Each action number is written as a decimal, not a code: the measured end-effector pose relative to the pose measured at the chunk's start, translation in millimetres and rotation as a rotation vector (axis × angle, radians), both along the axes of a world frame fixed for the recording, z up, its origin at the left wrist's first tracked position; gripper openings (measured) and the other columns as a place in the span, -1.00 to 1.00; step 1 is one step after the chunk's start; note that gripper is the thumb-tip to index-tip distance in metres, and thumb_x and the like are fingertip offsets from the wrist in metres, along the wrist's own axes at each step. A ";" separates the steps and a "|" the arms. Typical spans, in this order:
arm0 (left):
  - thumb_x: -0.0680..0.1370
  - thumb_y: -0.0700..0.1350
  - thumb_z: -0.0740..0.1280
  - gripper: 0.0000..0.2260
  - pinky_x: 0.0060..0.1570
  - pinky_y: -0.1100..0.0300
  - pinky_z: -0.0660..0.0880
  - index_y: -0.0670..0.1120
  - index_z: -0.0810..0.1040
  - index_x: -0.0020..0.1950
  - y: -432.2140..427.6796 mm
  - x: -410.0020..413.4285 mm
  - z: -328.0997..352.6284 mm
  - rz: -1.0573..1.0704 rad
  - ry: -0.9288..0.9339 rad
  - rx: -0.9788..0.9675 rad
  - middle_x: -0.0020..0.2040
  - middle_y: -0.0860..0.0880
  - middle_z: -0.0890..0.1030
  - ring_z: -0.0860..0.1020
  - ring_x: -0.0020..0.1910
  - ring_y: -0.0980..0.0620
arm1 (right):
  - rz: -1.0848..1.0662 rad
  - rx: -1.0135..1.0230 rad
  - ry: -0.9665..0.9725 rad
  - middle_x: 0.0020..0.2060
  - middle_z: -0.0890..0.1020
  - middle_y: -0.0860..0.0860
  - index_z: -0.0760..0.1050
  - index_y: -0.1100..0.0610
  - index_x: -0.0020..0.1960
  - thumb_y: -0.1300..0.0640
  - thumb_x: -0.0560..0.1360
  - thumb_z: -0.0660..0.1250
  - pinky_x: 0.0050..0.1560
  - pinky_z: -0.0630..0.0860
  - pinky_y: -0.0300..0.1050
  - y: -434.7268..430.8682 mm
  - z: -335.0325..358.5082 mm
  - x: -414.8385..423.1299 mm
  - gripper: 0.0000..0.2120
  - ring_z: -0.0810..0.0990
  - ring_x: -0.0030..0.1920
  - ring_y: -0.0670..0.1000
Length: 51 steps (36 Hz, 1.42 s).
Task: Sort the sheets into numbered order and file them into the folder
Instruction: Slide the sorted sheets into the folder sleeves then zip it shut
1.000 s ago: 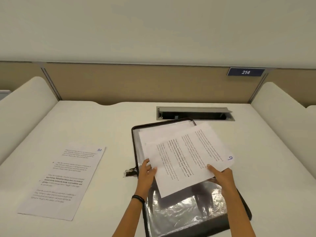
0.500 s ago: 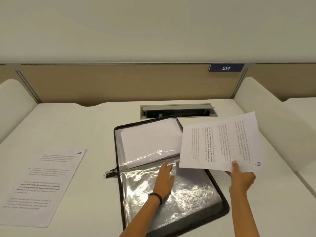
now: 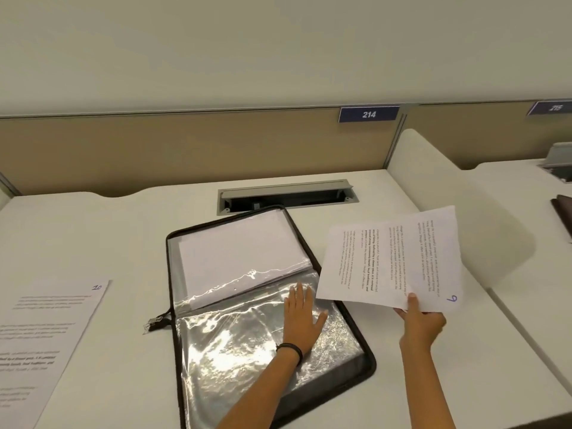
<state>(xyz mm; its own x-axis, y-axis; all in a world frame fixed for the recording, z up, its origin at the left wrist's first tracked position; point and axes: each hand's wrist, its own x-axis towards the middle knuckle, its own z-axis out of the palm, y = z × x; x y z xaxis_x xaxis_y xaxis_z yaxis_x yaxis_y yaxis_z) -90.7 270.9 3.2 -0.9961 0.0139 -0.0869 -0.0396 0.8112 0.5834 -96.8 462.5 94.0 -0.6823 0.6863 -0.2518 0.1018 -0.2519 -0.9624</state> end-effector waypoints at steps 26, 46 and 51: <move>0.29 0.43 -0.59 -0.04 0.31 0.39 -0.48 0.06 0.02 0.54 13.8 -2.9 -14.6 0.154 0.056 0.072 0.51 0.08 -0.13 -0.20 0.50 0.12 | 0.033 -0.032 0.075 0.28 0.49 0.12 0.30 0.17 0.42 0.30 0.53 0.31 -0.32 0.60 -0.26 39.6 -14.1 -13.5 -0.52 0.55 0.12 0.09; 0.30 0.42 -0.59 -0.05 0.41 0.13 -0.36 0.07 0.01 0.55 17.2 -9.9 -10.8 0.139 0.057 0.017 0.57 -0.02 -0.04 -0.13 0.55 -0.01 | 0.378 0.018 -0.087 0.22 0.51 0.24 0.34 0.32 0.37 0.44 0.47 0.31 -0.29 0.63 -0.14 78.4 -28.7 -21.4 -0.52 0.52 0.05 0.20; 0.33 0.39 -0.60 -0.16 0.37 0.19 -0.42 0.09 -0.11 0.51 19.1 -9.1 -15.3 0.137 0.067 -0.015 0.56 -0.02 -0.10 -0.27 0.48 0.09 | 0.416 0.035 -0.170 0.22 0.51 0.31 0.35 0.37 0.34 0.46 0.47 0.31 0.04 0.50 0.12 89.9 -31.9 -20.5 -0.55 0.52 0.01 0.21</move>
<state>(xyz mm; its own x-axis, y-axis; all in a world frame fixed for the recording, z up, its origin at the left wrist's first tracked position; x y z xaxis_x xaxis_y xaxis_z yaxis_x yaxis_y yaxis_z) -99.8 290.0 -12.1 -0.9922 -0.1233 -0.0191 -0.1117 0.8095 0.5764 -117.2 552.4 62.1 -0.8531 0.3725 -0.3655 0.3447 -0.1235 -0.9305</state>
